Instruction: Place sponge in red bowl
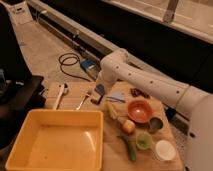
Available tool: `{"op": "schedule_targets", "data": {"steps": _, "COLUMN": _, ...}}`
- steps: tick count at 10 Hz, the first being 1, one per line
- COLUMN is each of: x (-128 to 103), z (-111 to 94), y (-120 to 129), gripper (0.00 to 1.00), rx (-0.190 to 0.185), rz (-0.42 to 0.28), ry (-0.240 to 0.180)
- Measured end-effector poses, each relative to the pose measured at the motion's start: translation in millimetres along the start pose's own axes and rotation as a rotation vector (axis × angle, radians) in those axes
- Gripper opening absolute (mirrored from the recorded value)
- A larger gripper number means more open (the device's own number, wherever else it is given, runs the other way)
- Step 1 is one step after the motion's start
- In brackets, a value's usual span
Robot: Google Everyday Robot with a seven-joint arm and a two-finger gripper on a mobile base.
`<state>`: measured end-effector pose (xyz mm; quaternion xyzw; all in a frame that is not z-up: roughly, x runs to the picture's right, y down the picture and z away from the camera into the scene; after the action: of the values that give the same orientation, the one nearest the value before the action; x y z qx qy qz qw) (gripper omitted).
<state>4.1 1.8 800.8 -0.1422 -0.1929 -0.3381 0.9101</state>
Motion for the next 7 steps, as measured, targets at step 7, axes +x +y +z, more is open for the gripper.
{"op": "schedule_targets", "data": {"steps": 7, "x": 2.6, "z": -9.4, "y": 64.4, "gripper": 0.0, "rx": -0.008, "rz": 0.212, "ry": -0.041}}
